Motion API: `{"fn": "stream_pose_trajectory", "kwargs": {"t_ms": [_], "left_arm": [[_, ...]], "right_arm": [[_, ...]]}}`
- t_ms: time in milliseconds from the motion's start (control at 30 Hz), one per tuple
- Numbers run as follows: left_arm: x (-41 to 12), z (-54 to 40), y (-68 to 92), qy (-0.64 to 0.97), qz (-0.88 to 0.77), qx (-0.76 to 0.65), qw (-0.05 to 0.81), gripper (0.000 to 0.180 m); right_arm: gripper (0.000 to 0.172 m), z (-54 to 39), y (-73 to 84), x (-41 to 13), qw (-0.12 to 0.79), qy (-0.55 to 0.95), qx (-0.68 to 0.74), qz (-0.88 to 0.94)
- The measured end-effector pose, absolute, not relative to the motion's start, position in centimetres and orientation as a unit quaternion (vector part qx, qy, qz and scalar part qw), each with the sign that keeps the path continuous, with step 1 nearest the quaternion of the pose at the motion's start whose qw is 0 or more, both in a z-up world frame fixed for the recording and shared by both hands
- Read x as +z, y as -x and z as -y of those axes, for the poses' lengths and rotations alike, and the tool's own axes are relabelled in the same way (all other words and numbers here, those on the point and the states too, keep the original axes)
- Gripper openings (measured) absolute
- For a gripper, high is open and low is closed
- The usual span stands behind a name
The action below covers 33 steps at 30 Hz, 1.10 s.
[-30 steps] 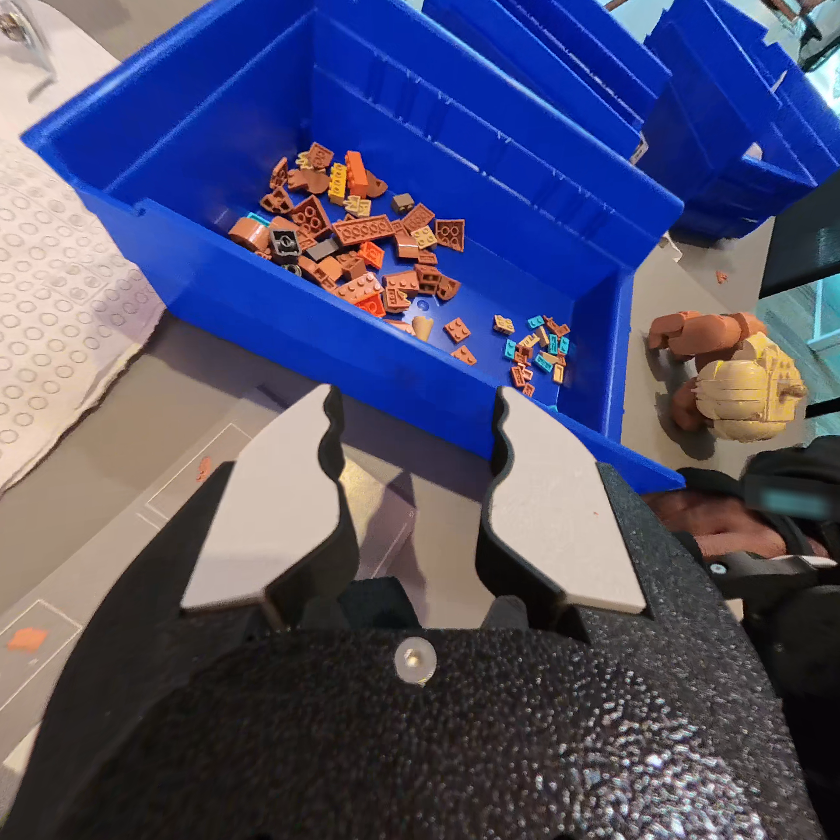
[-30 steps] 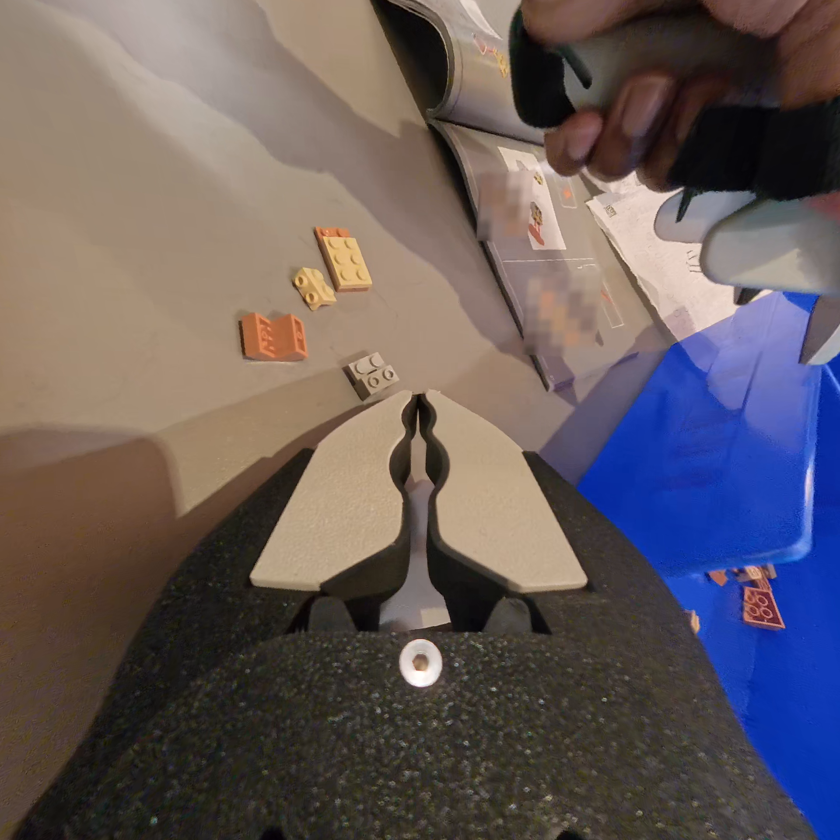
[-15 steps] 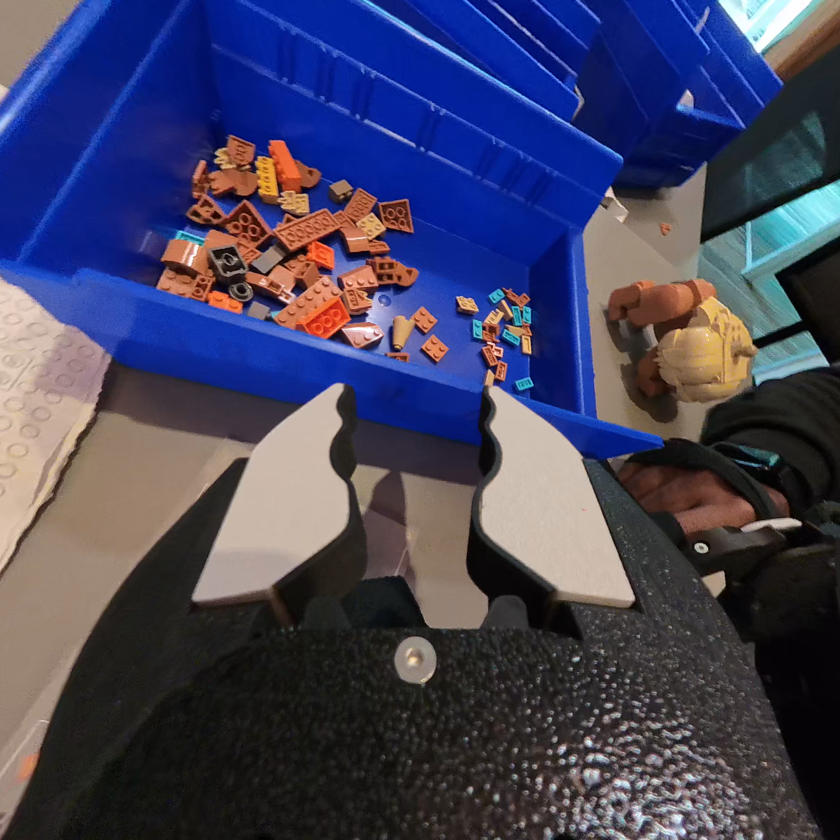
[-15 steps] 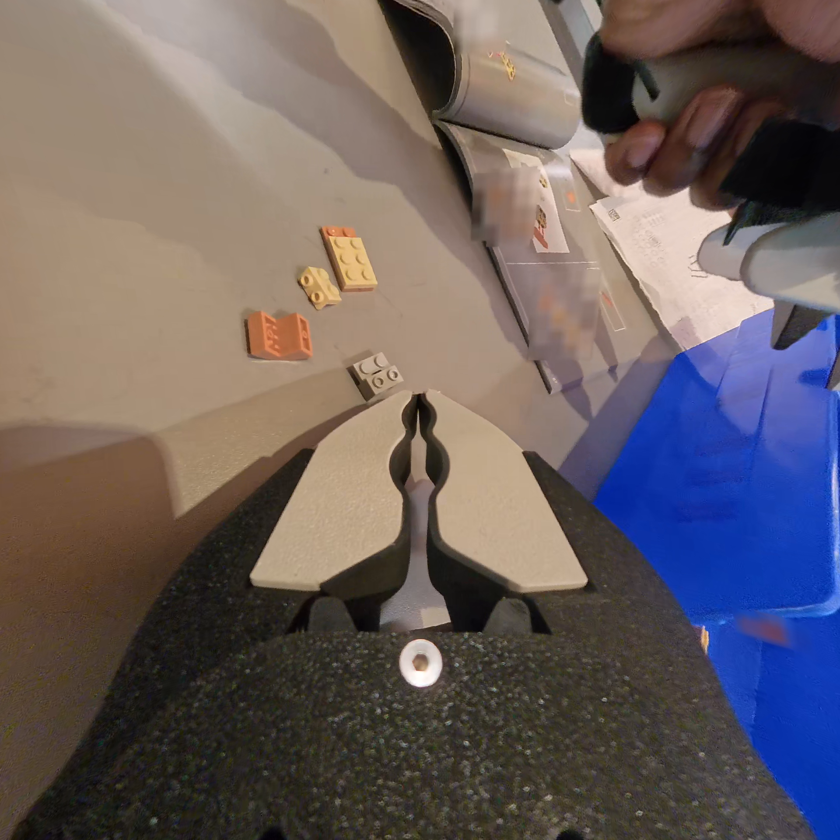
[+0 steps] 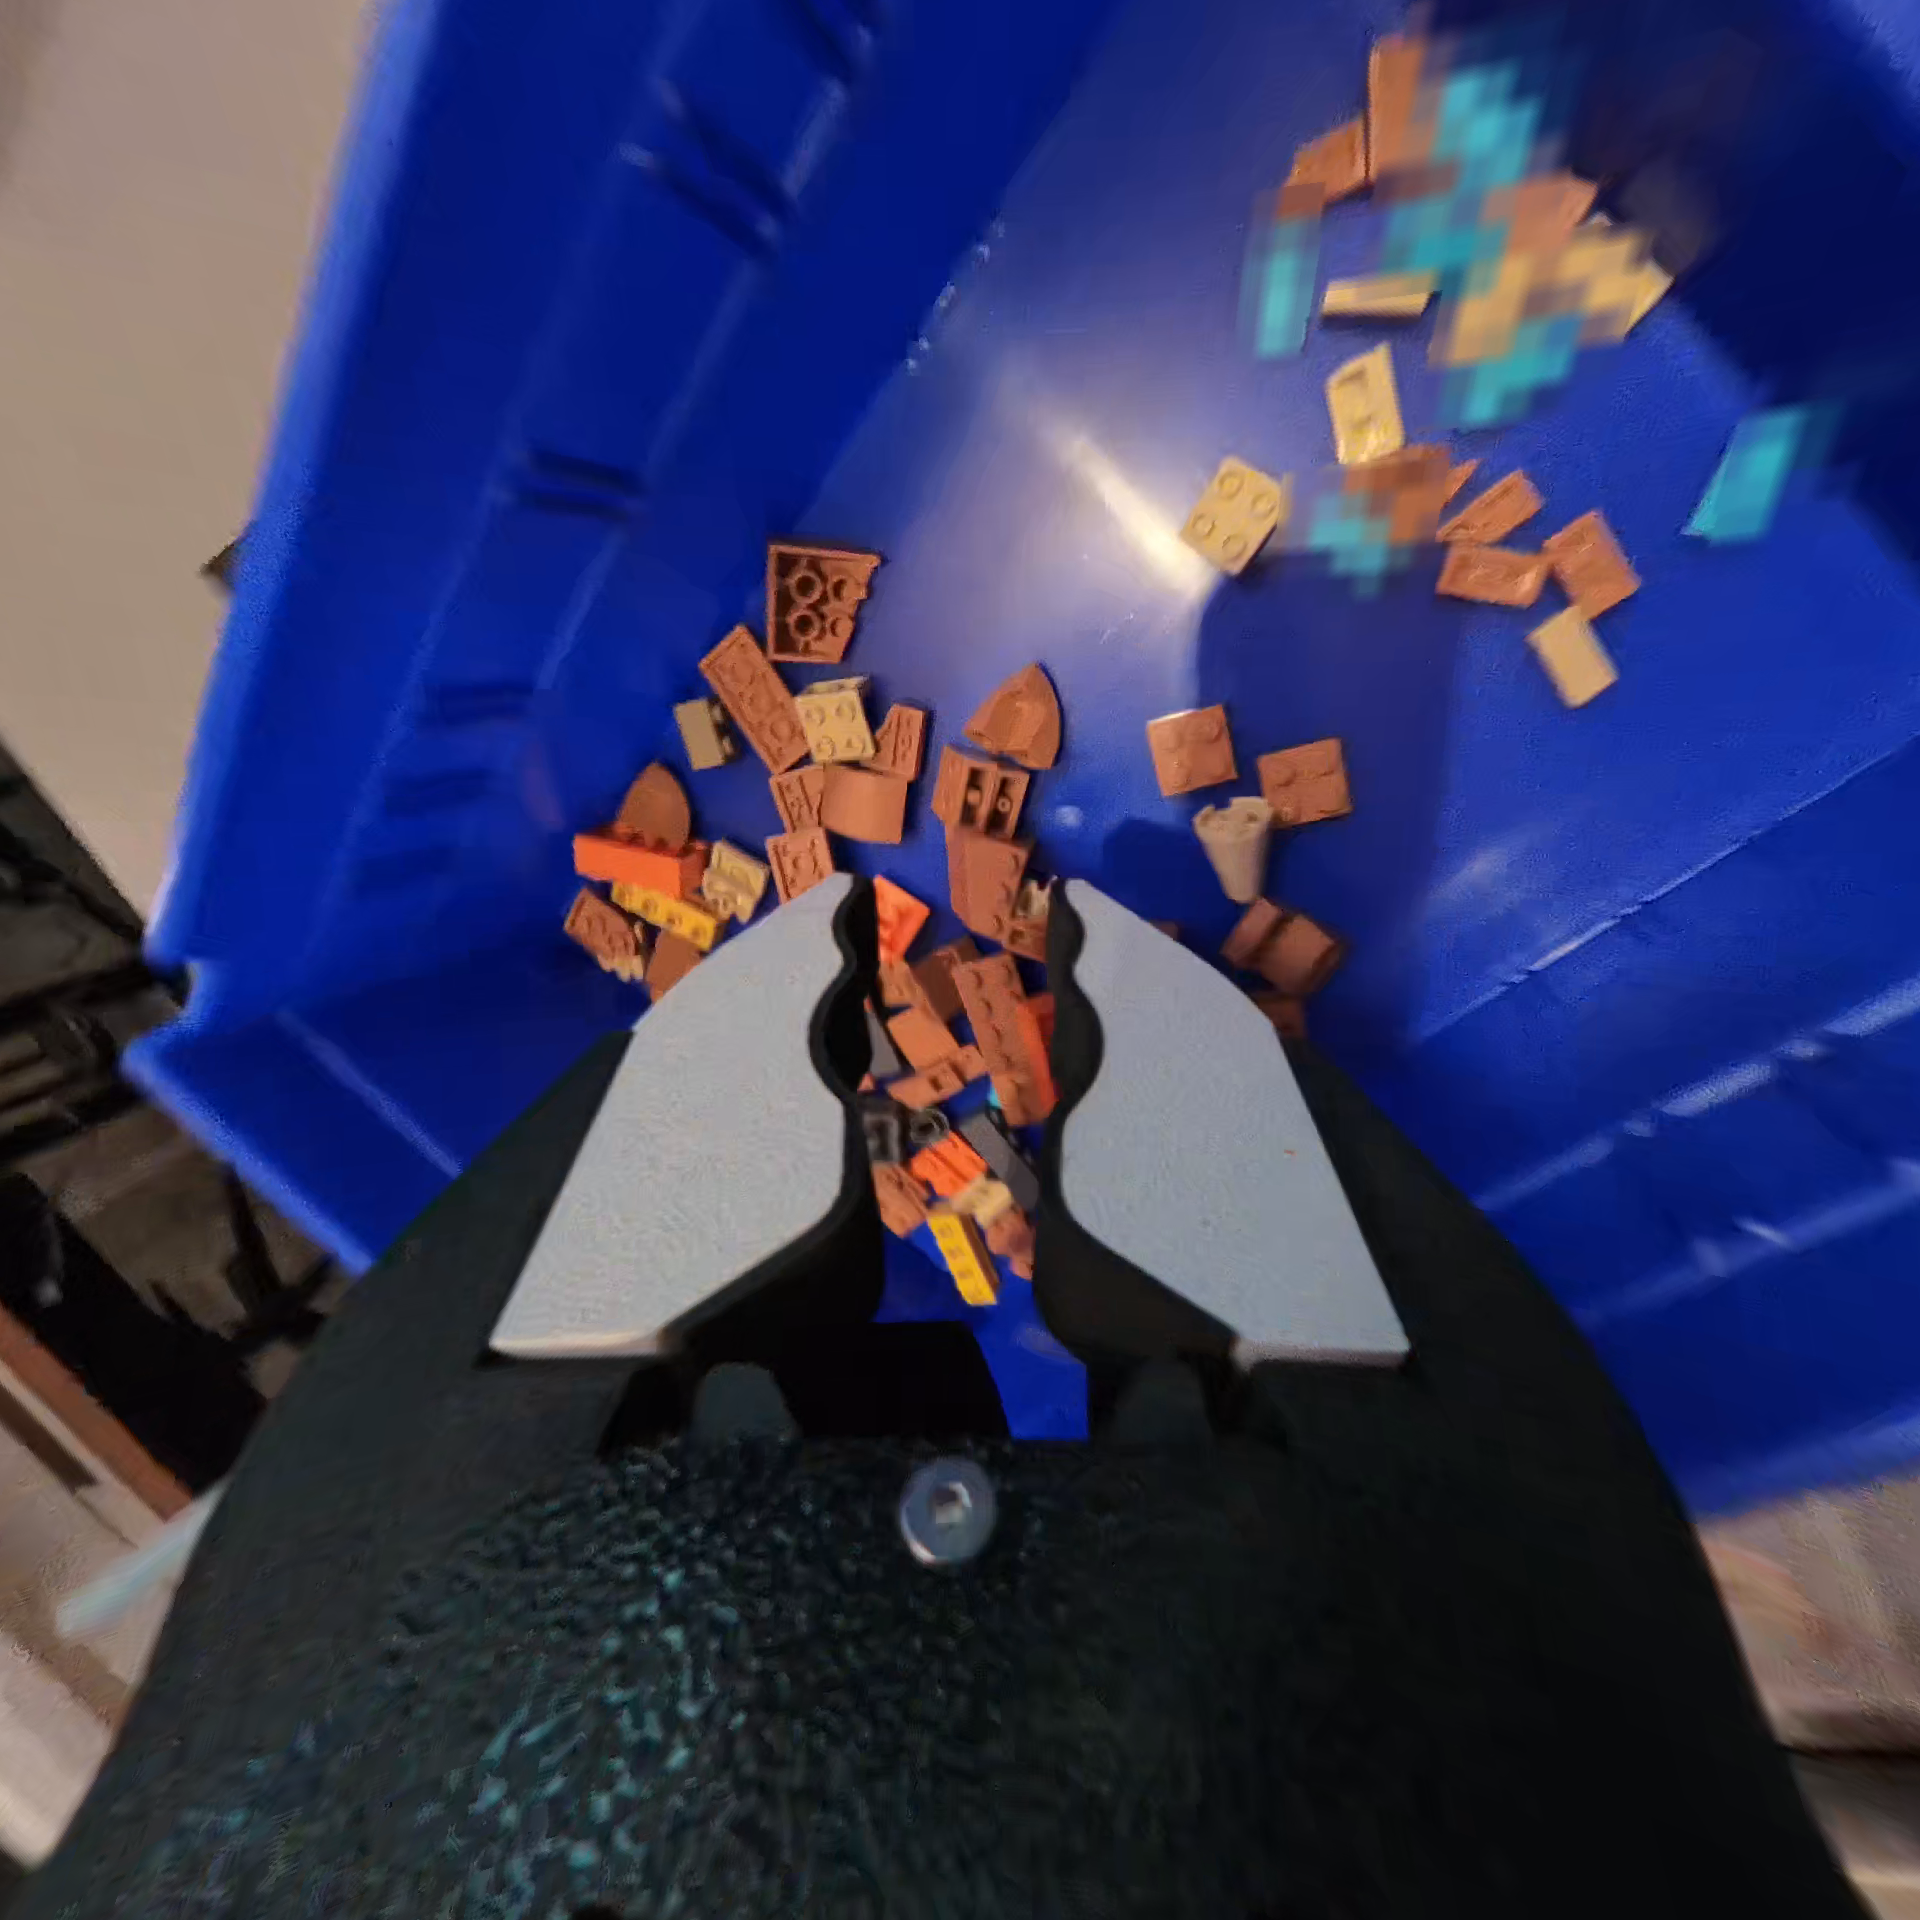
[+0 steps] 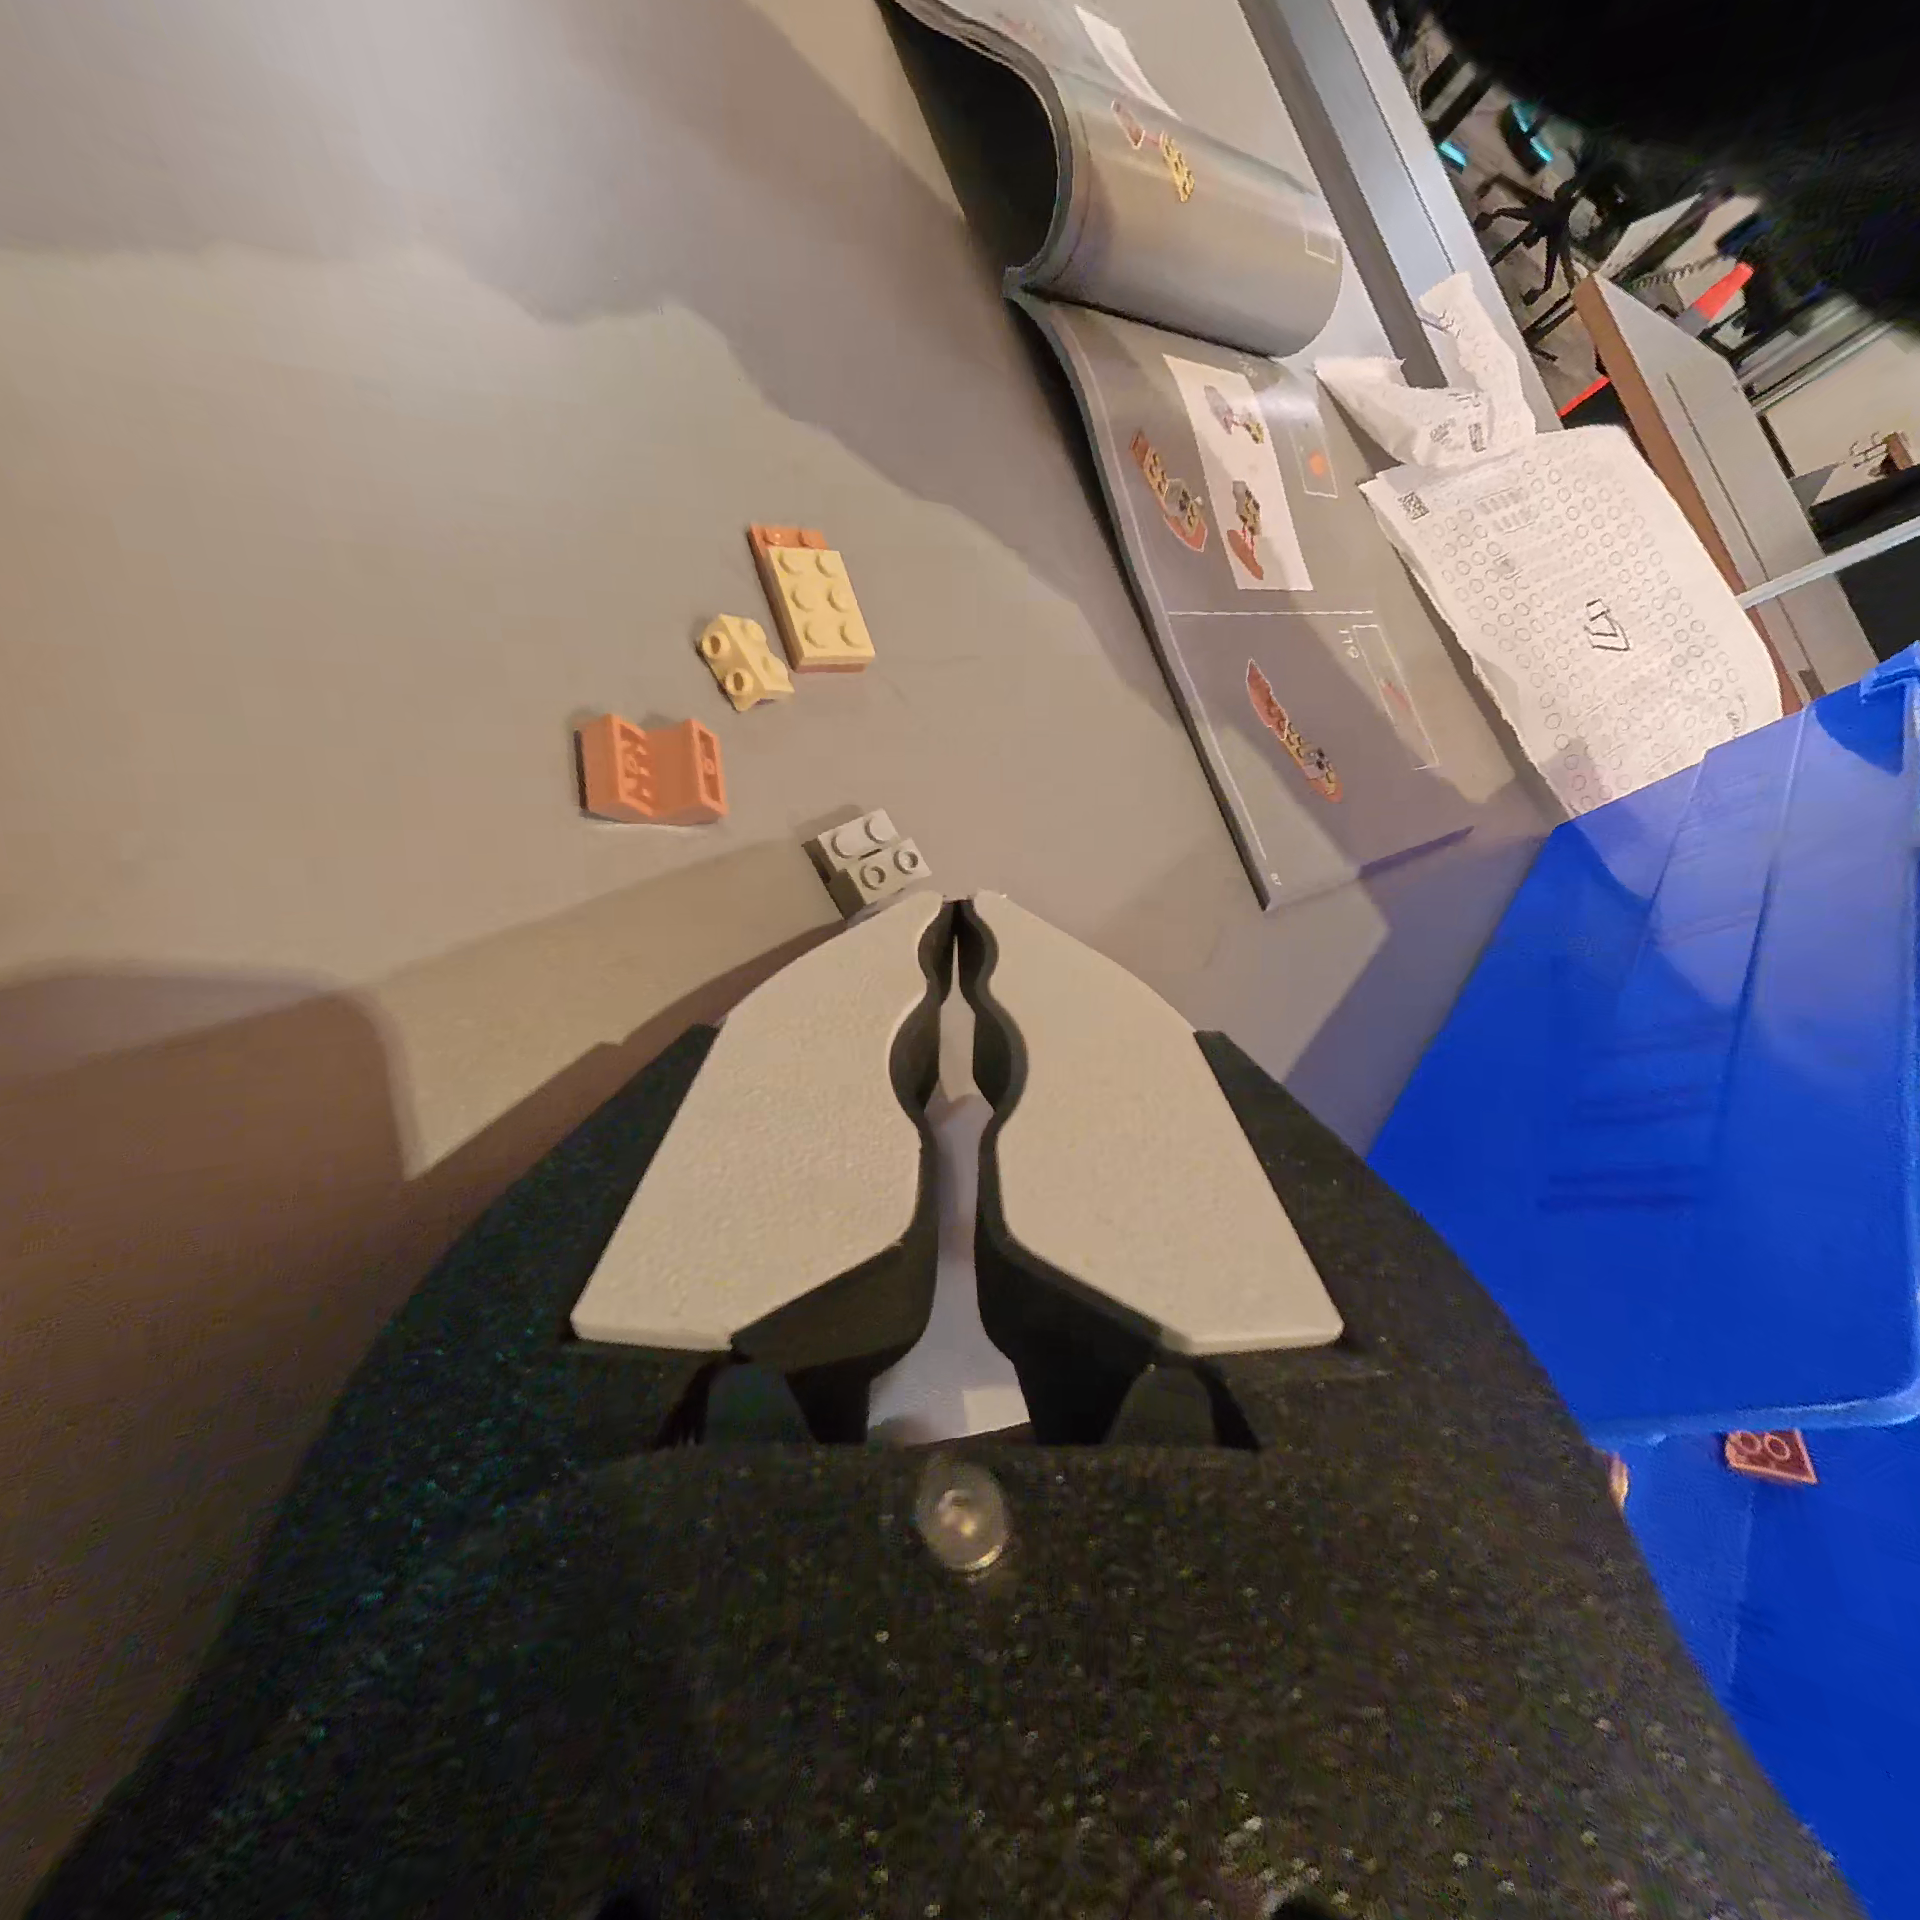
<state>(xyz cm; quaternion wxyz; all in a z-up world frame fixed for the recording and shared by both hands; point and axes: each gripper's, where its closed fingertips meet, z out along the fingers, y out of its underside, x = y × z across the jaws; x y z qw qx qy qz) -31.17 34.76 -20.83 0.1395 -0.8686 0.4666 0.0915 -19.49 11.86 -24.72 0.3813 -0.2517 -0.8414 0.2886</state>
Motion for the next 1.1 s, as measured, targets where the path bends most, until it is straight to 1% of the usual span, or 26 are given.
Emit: {"fn": "stream_pose_trajectory", "kwargs": {"t_ms": [167, 267, 333, 567, 667, 733, 800, 900, 1100], "left_arm": [[-23.9, -35.9, 30.4, 0.852, -0.506, 0.056, 0.119, 0.032], [-25.0, -35.7, 31.0, 0.849, -0.518, 0.063, 0.082, 0.027], [-25.5, -35.6, 31.4, 0.85, -0.518, 0.067, 0.069, 0.019], [-25.5, -35.0, 31.2, 0.872, -0.479, 0.003, 0.102, 0.018], [-25.1, -34.6, 30.8, 0.884, -0.448, -0.045, 0.125, 0.018], [-24.2, -34.6, 30.0, 0.889, -0.418, -0.102, 0.157, 0.019], [-22.5, -34.5, 28.5, 0.88, -0.385, -0.195, 0.198, 0.018], [-18.4, -34.3, 26.4, 0.834, -0.341, -0.338, 0.272, 0.017], [-14.5, -33.5, 25.5, 0.774, -0.335, -0.428, 0.324, 0.017]], "right_arm": [[0.0, -11.7, 19.3, -24.7, 0.382, 0.242, 0.291, 0.843], [0.0, -11.7, 19.3, -24.7, 0.381, 0.241, 0.293, 0.843], [0.0, -11.6, 19.3, -24.7, 0.38, 0.241, 0.294, 0.843], [0.0, -11.6, 19.3, -24.7, 0.381, 0.238, 0.293, 0.844], [0.0, -11.6, 19.3, -24.7, 0.382, 0.238, 0.293, 0.844], [0.0, -11.6, 19.3, -24.7, 0.382, 0.238, 0.293, 0.844], [0.0, -11.6, 19.2, -24.7, 0.382, 0.238, 0.293, 0.844], [0.0, -11.5, 19.2, -24.7, 0.381, 0.238, 0.293, 0.844], [0.0, -11.5, 19.2, -24.7, 0.38, 0.238, 0.294, 0.844]]}}
